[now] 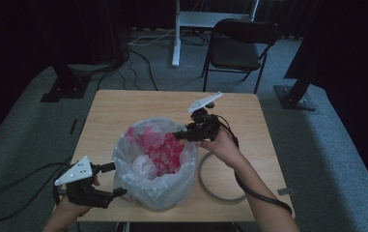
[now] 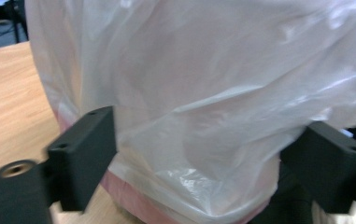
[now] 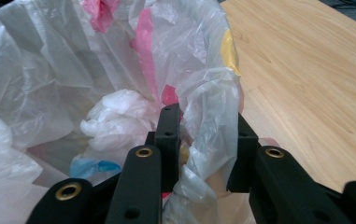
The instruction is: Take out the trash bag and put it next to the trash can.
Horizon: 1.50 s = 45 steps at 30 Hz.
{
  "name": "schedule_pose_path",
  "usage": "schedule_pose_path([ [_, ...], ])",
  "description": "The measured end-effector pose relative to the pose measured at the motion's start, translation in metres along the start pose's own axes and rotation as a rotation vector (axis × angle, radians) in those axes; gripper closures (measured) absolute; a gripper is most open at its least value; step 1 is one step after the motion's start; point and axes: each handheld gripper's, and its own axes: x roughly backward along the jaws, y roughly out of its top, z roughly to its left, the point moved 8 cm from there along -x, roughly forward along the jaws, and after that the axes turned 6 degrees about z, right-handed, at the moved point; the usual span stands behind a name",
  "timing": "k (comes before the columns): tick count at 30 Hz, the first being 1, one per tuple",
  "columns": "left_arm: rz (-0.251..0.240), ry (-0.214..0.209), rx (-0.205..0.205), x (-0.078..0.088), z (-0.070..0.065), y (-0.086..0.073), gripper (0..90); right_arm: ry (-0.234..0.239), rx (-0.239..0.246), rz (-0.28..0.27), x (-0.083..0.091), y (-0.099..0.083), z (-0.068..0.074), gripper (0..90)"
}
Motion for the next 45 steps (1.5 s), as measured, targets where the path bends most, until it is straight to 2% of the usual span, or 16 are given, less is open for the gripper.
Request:
schedule_pose_path([
  [2,0.001,-0.012,-0.012,0.001,-0.002,0.002,22.0,-0.005,-0.005,-0.001,0.0,0.0,-0.001,72.9],
  [5,-0.017,-0.02,-0.014,0.005,-0.004,0.005,39.0,-0.008,-0.019,-0.01,0.001,0.0,-0.005,73.3],
  [7,-0.041,-0.007,-0.002,0.008,-0.001,0.006,53.2,-0.012,-0.029,-0.012,0.002,-0.001,-0.007,73.4],
  [10,-0.068,0.043,0.027,0.012,0.006,0.007,69.2,-0.017,-0.028,-0.008,0.004,-0.001,-0.008,73.6],
  [16,-0.092,0.109,-0.013,0.016,0.01,0.016,81.2,-0.019,-0.017,-0.034,0.008,0.003,-0.008,74.7],
  [20,-0.124,0.135,-0.035,0.026,0.01,0.027,86.1,-0.033,-0.01,-0.077,0.016,0.01,-0.009,80.4],
  [25,-0.147,0.167,-0.072,0.036,0.009,0.046,88.1,-0.034,-0.025,-0.136,0.029,0.018,-0.011,88.1],
  [27,-0.16,0.178,-0.095,0.038,0.007,0.055,88.2,-0.017,-0.025,-0.167,0.034,0.023,-0.009,88.3],
  [29,-0.185,0.188,-0.098,0.04,0.006,0.065,88.2,-0.009,-0.011,-0.182,0.039,0.028,-0.005,88.8],
  [35,-0.244,0.179,-0.121,0.043,-0.002,0.101,88.2,0.042,0.034,-0.251,0.062,0.051,0.012,88.8],
  [37,-0.264,0.178,-0.127,0.044,-0.005,0.112,88.2,0.088,0.047,-0.285,0.072,0.058,0.021,88.8],
  [39,-0.281,0.162,-0.124,0.043,-0.007,0.119,88.2,0.087,0.07,-0.298,0.077,0.063,0.027,88.7],
  [42,-0.287,0.153,-0.12,0.038,-0.008,0.124,88.2,0.12,0.092,-0.298,0.075,0.063,0.037,88.7],
  [45,-0.28,0.131,-0.109,0.031,-0.008,0.126,88.2,0.204,0.089,-0.289,0.065,0.058,0.045,88.7],
])
